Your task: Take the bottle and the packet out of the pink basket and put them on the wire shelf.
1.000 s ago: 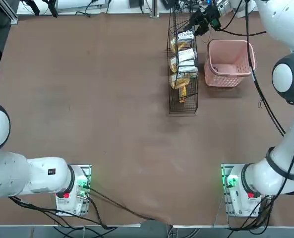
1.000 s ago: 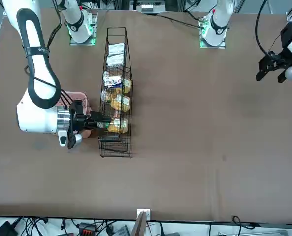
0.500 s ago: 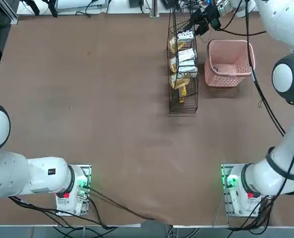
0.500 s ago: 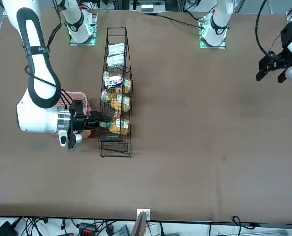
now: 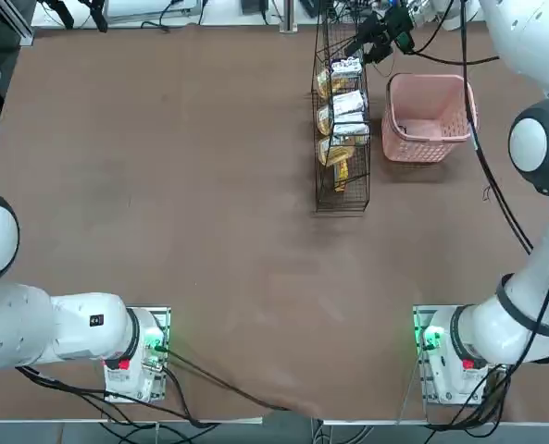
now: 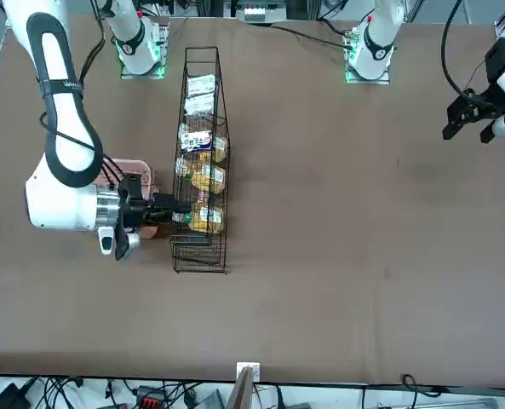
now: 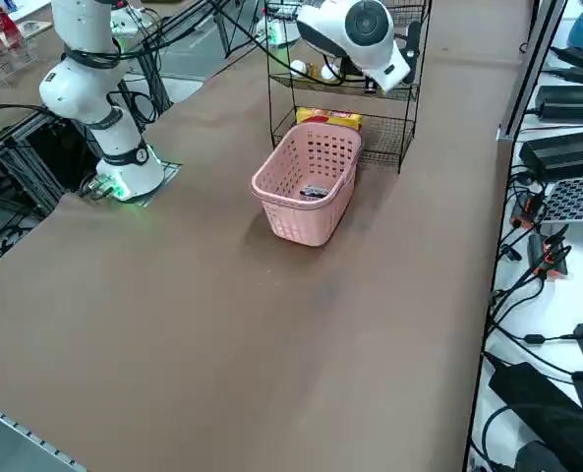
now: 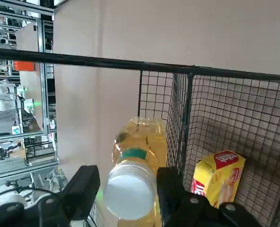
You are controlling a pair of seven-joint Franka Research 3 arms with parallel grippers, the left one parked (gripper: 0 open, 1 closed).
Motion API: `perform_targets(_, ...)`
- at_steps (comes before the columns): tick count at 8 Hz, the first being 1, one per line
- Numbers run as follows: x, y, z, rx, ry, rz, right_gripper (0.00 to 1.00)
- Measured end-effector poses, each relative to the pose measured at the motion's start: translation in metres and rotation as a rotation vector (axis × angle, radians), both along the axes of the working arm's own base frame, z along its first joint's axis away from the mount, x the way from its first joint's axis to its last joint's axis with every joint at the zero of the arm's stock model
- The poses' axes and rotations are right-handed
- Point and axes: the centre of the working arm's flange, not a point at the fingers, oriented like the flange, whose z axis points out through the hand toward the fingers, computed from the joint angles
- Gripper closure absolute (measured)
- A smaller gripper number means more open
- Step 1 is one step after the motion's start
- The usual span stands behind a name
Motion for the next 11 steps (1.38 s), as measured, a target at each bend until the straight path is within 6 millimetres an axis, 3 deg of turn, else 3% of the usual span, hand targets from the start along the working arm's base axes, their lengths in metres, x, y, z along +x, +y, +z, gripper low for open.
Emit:
perform_targets(3,0.007,-0.024,0.017,0.003,-0.019,-0.007,0.26)
perform_targets(6,0.007,-0.063,0.038,0.010,-0.066,0.018,0.26)
perform_targets(9,0.005,-0.109,0.051,-0.143,-0.124,0.068,0.26)
perform_targets(11,0.003,-0.151,0.064,-0.241,-0.182,0.091,0.26)
